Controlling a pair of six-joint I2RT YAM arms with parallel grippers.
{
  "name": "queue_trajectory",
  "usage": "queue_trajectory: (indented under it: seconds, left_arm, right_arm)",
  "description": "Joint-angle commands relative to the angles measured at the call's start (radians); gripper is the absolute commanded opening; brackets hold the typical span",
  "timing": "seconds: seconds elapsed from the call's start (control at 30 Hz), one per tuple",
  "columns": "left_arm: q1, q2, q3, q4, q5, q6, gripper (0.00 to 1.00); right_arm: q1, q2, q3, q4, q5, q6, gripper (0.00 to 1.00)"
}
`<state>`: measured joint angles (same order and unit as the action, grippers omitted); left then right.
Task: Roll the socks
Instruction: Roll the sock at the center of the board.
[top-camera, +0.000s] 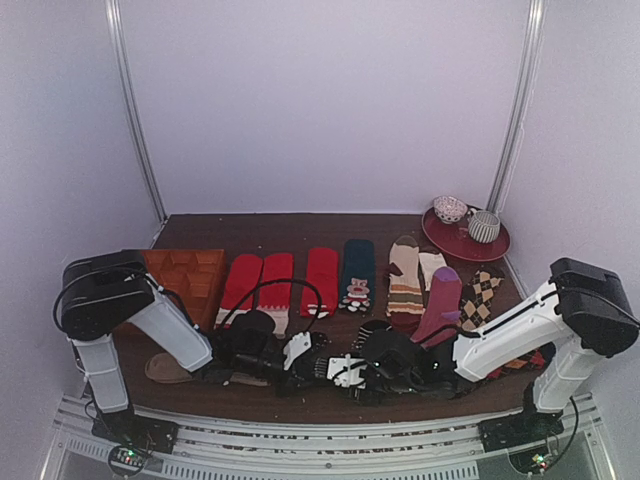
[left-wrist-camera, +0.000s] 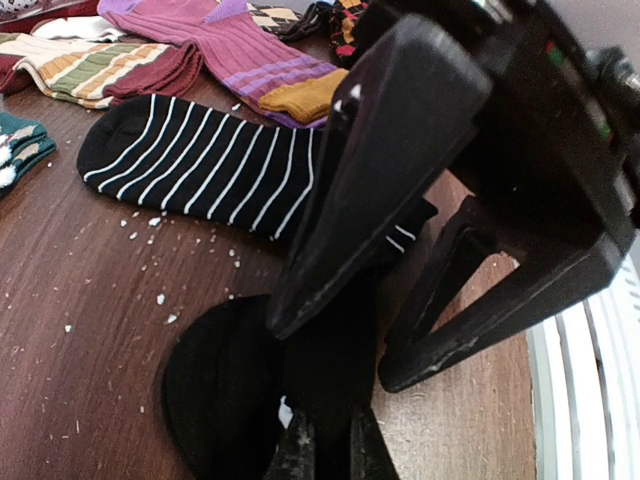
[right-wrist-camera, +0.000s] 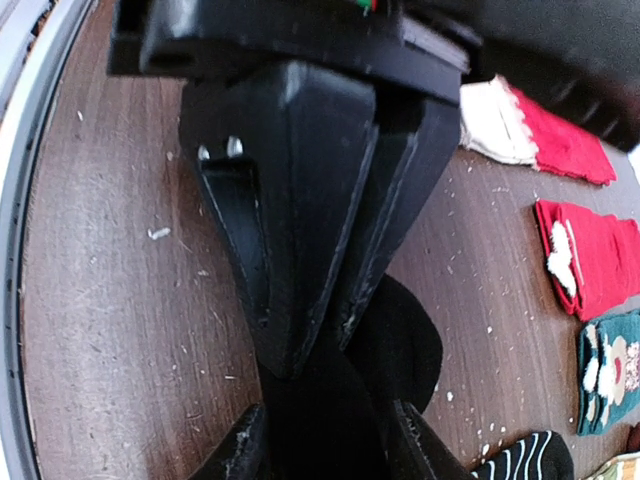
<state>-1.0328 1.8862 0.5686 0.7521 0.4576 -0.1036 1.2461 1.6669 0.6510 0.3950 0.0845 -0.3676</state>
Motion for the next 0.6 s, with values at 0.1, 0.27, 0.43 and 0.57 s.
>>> queue_trajectory:
  seconds: [0.1,0.27,0.43,0.57]
  left_arm:
    - [0.008,0.085,-0.048,-0.278,-0.053,-0.015,0.0]
    - [0.008,0.051,-0.064,-0.242,-0.06,-0.01,0.1]
    - [0.007,-0.115,-0.09,-0.204,-0.144,0.054,0.16]
    - [0.006,-0.279,-0.085,-0.196,-0.178,0.149,0.29]
  right_arm:
    - [0.003,0.061,0.044,-0.072,0.039,0.018,0.32]
    - [-0.004,0.083,0.059,-0.123,0.012,0.076,0.11]
    - [-0.05,0.067,0.077,-0.212,-0.098,0.188,0.05]
    - [-0.102,0.093,0.142,-0.353,-0.263,0.271,0.05]
